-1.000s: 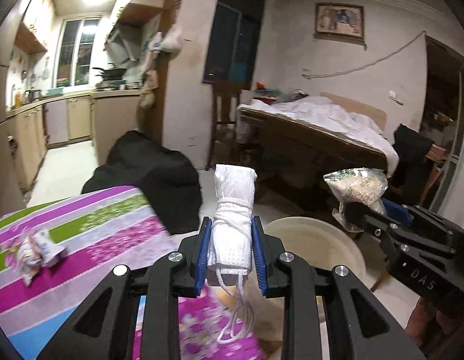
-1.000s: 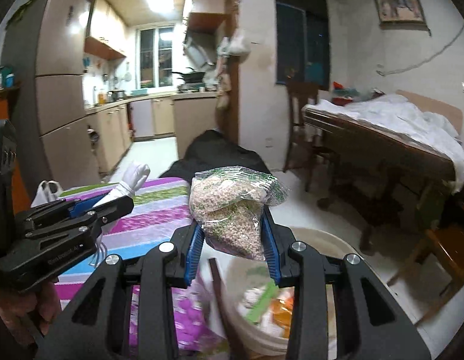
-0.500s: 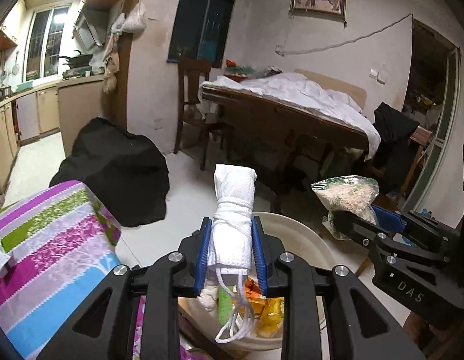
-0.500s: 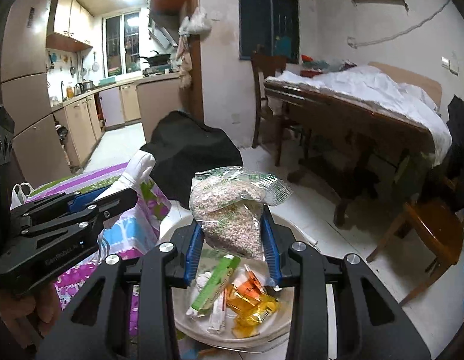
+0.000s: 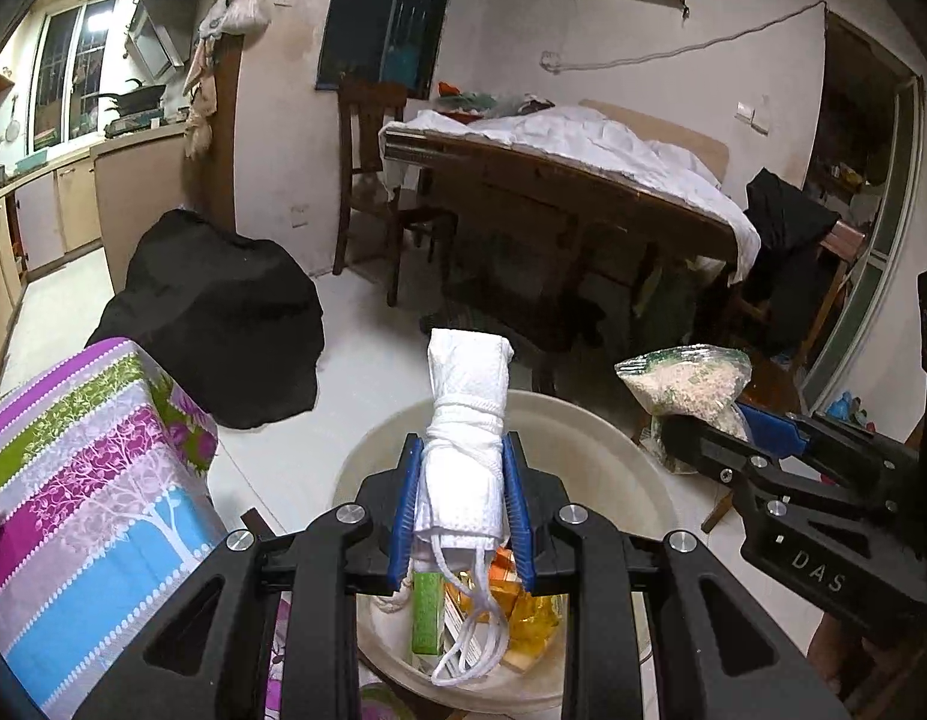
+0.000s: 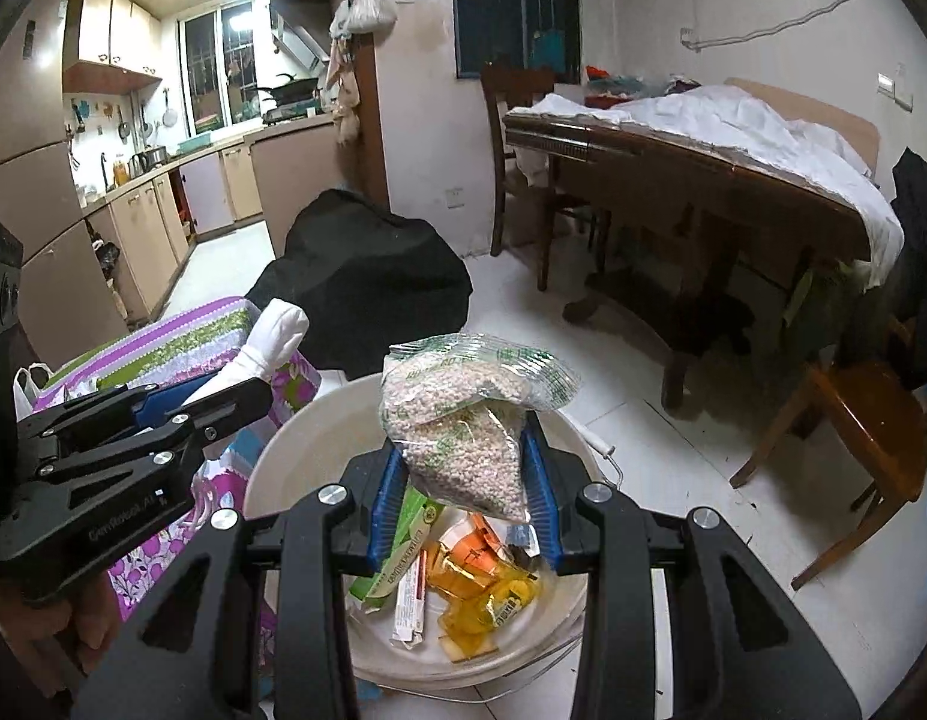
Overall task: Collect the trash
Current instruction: 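Carry face mask and rice bag over the white basin, then open both tools over the basin and return toward the table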
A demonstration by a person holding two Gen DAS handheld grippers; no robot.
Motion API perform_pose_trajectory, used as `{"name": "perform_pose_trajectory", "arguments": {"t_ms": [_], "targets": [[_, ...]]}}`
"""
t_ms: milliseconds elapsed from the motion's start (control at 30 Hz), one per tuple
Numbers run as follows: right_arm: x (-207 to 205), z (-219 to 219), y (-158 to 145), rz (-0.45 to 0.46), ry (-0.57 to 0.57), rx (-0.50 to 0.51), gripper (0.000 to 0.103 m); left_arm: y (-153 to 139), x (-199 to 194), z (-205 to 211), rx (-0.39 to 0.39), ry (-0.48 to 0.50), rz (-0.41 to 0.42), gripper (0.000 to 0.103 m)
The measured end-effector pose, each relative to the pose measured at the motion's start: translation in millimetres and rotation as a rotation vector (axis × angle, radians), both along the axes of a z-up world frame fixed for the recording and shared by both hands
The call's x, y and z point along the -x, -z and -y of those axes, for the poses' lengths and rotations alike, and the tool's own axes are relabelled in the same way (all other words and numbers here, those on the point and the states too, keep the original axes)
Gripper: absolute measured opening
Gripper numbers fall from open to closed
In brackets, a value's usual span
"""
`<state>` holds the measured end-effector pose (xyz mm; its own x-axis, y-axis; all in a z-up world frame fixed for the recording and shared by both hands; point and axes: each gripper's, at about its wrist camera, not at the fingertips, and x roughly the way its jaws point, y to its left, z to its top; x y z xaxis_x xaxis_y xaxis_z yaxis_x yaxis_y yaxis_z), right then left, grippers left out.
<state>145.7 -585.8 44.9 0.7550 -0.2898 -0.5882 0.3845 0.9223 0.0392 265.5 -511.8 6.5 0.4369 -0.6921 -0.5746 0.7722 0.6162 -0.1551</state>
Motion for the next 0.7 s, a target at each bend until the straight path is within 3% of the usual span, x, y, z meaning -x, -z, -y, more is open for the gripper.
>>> {"name": "perform_pose_trajectory", "arguments": {"t_ms": [700], "targets": [[-5.4, 7.3, 11.3, -0.044, -0.010, -0.037, 0.035, 24.3, -13.8, 12.6, -0.043, 0.016, -0.048, 0.028]]}}
